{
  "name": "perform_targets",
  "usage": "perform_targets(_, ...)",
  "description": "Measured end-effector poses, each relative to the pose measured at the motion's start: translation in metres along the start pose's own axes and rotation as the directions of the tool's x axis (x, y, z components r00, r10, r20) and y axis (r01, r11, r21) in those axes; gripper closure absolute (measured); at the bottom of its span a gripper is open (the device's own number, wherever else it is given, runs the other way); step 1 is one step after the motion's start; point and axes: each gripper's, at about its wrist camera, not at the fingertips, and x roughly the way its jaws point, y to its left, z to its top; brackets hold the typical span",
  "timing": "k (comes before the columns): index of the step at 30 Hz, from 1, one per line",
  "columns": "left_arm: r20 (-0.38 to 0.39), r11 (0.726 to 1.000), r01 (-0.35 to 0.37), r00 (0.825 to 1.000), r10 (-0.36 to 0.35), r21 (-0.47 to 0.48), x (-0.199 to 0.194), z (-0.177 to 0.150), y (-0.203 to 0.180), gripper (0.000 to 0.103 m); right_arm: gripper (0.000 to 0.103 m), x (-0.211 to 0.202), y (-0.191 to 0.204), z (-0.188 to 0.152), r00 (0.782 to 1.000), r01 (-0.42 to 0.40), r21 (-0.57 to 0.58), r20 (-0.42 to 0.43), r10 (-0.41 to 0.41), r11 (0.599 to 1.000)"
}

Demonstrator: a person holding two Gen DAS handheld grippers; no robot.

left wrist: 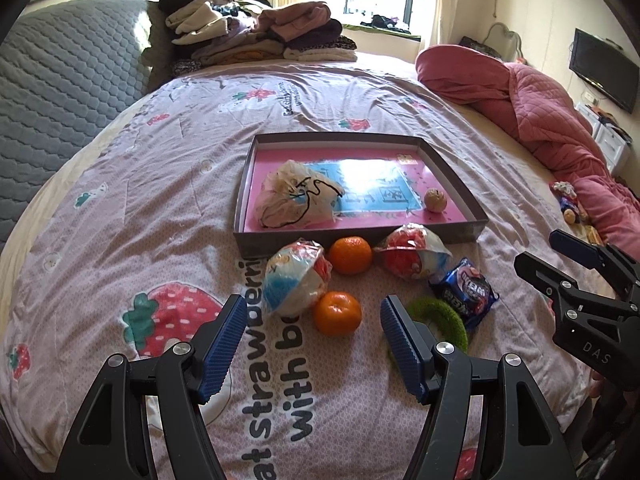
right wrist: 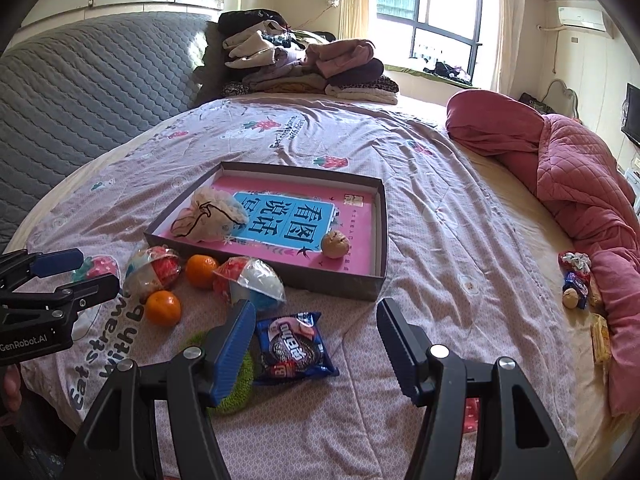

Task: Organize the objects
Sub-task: 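Withdraw both tools from the tray toward the green ring and snack packet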

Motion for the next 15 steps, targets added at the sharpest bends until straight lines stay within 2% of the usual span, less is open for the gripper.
perform_targets(15,-0.047,0.999,0.016,0.999,-0.014,0.03,0.01,-0.026,-0.016,0.032,0.04,0.006,0.001,-0.024,0.999,0.003,-0.009,-0.035,-0.004,1.0)
